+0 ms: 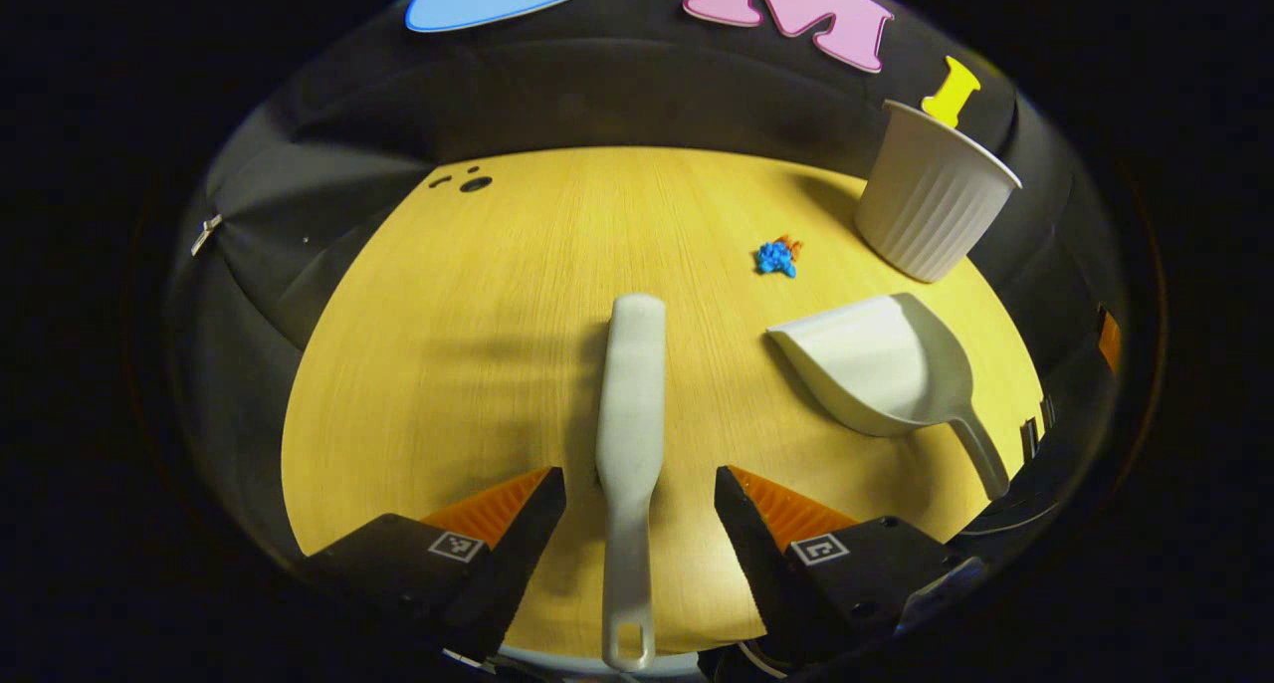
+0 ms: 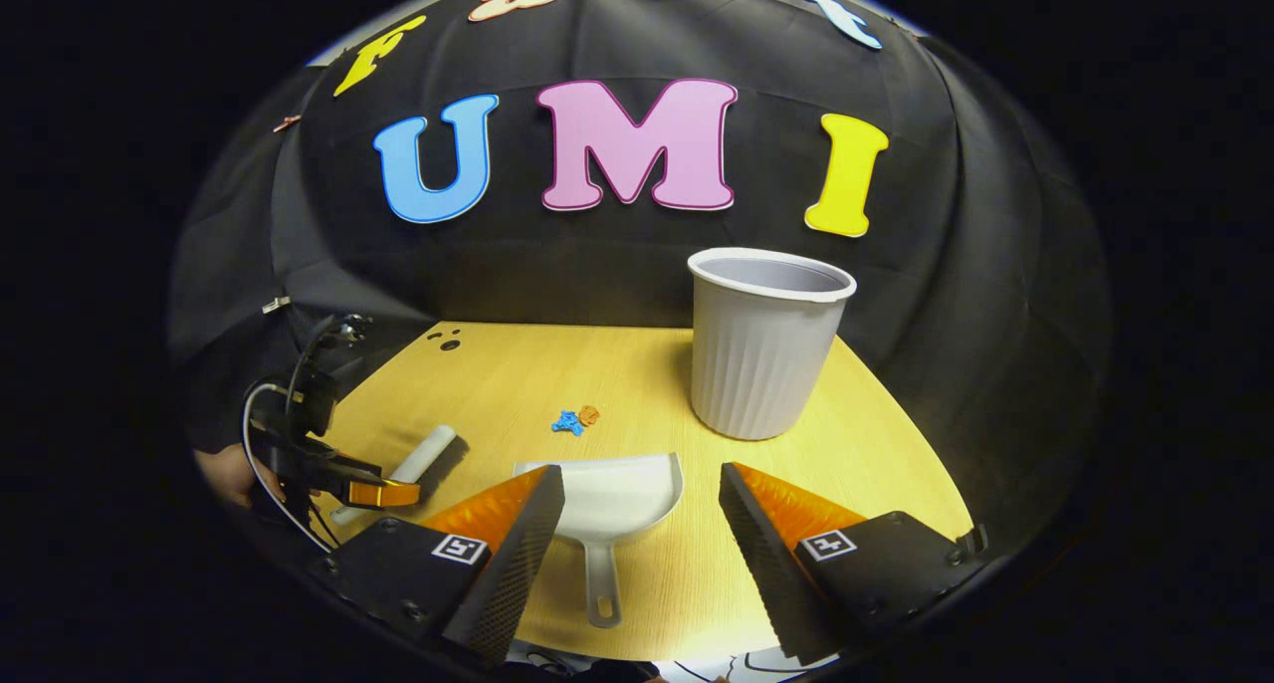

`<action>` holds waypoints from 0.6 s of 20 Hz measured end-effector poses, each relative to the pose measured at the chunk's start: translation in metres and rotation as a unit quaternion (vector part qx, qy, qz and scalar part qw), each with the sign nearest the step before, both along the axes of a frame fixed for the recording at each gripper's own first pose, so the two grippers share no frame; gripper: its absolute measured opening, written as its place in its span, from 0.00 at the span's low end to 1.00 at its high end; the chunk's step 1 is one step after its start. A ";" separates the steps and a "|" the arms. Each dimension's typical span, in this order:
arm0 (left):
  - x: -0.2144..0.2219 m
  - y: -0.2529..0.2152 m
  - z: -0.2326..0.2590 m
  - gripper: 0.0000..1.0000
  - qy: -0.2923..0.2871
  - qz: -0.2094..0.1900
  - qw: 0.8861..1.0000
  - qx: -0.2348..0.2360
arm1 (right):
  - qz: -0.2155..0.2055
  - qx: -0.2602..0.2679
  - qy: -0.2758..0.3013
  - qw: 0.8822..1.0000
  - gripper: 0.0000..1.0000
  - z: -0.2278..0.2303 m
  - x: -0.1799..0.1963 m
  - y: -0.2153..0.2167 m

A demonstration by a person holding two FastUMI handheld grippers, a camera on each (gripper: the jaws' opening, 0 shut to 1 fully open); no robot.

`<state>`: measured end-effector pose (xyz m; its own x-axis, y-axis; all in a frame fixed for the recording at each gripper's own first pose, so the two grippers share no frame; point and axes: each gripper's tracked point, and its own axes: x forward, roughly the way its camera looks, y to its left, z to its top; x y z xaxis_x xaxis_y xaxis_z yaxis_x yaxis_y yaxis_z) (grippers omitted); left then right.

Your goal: Pick up the small broom and dustpan from the desktop, sweep the trash into the dustpan with the broom, and then empty the trash into the garbage bin.

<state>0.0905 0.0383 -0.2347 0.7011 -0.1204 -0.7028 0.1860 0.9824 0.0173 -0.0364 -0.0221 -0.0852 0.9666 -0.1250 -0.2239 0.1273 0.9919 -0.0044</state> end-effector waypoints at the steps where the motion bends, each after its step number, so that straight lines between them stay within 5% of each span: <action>1: 0.004 0.001 -0.004 0.96 0.008 0.003 1.000 0.005 | -0.002 0.001 0.002 1.000 0.98 -0.001 -0.001 0.000; 10: 0.014 0.006 -0.038 0.78 0.066 0.019 0.997 0.041 | 0.006 0.026 0.022 0.999 0.98 -0.016 0.008 0.008; 12: 0.015 0.005 -0.039 0.64 0.065 0.013 0.997 0.048 | 0.007 0.027 0.022 0.999 0.98 -0.016 0.011 0.007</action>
<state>0.1059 0.0432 -0.2738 0.6058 -0.0310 -0.7950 0.1679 0.9817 0.0897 -0.0255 -0.0148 -0.1007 0.9570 -0.0982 -0.2728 0.1146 0.9924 0.0446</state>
